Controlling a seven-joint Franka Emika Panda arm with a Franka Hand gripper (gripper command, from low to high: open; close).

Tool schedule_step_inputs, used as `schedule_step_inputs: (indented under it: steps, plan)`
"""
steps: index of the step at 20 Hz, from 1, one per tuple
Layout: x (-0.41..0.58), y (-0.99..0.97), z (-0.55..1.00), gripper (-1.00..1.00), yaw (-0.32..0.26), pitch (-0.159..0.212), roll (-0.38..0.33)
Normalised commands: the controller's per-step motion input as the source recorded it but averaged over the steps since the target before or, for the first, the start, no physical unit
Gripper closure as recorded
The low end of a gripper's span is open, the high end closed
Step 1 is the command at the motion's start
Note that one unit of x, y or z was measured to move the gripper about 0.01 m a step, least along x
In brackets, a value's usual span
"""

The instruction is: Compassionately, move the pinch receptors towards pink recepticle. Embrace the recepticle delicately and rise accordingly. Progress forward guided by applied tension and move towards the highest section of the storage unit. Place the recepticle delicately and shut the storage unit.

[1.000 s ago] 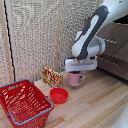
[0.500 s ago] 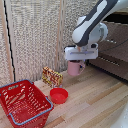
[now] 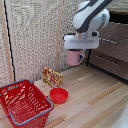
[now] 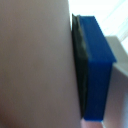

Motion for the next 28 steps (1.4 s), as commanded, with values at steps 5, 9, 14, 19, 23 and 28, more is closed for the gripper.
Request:
schedule_step_inputs:
  steps: [5,9,14,19,23,28]
  plan:
    - [0.374,0.16,0.97,1.0,-0.166,0.052,-0.051]
    - [0.479,0.03,1.0,1.0,-0.15,0.075,-0.051]
    - [0.411,-0.18,1.0,1.0,-0.129,0.092,-0.032]
    - [0.329,-0.34,0.99,1.0,-0.14,0.099,-0.019]
    - [0.303,-0.45,0.94,1.0,-0.169,0.122,-0.016]
    - [0.273,-0.5,1.0,1.0,-0.158,0.092,0.0]
